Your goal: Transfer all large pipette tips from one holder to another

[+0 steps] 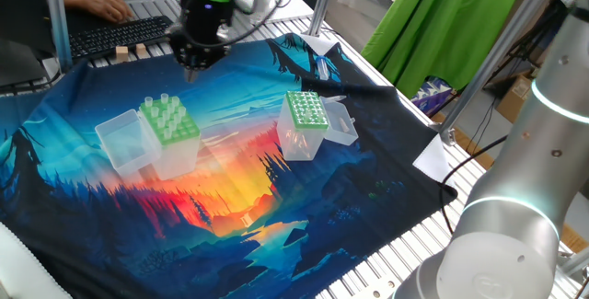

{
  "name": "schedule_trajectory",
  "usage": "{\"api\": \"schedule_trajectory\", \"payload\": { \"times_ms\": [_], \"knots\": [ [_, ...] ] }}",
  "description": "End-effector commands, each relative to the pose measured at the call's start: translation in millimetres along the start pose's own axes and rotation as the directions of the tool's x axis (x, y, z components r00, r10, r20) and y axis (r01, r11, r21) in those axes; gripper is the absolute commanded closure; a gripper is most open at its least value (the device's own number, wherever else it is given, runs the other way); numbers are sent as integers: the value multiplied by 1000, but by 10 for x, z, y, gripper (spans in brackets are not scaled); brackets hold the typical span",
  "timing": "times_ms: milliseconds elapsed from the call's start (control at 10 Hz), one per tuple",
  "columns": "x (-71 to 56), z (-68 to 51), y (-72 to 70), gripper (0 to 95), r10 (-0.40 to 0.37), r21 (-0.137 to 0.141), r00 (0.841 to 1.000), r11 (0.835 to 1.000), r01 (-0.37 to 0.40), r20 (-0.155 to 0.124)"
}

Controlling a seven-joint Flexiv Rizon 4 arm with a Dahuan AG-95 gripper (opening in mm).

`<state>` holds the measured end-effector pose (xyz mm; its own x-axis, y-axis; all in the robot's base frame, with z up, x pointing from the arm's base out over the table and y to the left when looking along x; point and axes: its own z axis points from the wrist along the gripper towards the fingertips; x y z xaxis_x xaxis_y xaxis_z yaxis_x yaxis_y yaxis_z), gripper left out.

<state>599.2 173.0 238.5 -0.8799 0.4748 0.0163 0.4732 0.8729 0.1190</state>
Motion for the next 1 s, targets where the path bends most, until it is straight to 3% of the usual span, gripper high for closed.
{"api": "schedule_trajectory", "payload": {
  "times_ms": [100,400,900,1000],
  "knots": [
    [0,60,106,950,108,-4,994,994,-108,5],
    [5,175,257,950,136,-1,991,991,-136,11],
    [-23,307,385,950,146,7,989,989,-146,17],
    [-38,345,398,760,142,9,990,990,-143,19]
  ]
}}
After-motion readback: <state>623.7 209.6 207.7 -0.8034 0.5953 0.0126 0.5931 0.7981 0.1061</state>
